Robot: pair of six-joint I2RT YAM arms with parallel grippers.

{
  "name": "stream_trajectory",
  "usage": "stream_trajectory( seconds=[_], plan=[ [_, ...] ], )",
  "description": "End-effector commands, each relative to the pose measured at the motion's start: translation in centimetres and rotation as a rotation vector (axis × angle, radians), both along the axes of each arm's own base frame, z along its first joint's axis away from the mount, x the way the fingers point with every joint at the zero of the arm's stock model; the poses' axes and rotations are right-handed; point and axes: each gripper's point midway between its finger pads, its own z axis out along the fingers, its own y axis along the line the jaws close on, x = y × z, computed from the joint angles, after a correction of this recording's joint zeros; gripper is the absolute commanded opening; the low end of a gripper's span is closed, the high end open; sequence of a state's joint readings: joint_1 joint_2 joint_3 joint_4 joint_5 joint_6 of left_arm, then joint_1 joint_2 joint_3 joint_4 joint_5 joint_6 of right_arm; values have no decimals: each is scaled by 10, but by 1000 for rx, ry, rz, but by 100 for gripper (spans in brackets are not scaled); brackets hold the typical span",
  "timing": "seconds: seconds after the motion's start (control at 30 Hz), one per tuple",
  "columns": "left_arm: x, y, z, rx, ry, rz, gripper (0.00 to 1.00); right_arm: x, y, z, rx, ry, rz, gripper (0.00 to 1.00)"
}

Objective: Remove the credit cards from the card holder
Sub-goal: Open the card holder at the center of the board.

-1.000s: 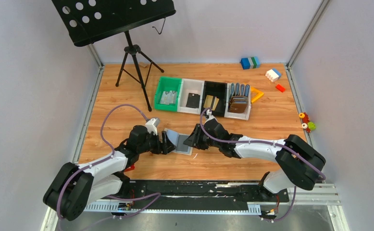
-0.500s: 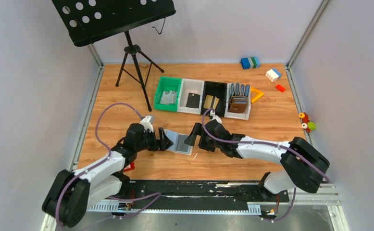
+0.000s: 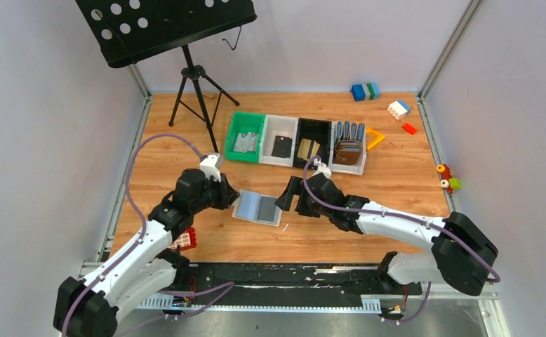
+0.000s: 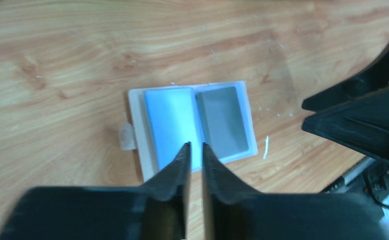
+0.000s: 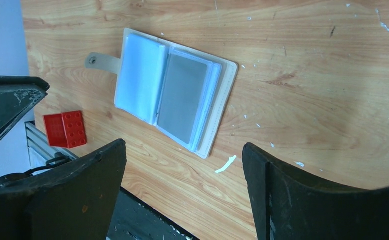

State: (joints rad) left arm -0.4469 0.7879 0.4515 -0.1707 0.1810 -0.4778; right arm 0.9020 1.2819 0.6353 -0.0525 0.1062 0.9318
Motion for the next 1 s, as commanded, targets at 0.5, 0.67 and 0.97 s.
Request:
stream_trajectory(
  seconds=[0.5,0.67,0.97],
  plan=[
    [6,-30,-53,156,144,-159,0,-6,29,-26,7,120,73,96],
    [8,-26,-70,193,211,-156,0,-2,41,-30,67,162,77,94],
    [10,-3,-104,230,342,-72,0,-4,60,-40,171,254,105,89]
  ],
)
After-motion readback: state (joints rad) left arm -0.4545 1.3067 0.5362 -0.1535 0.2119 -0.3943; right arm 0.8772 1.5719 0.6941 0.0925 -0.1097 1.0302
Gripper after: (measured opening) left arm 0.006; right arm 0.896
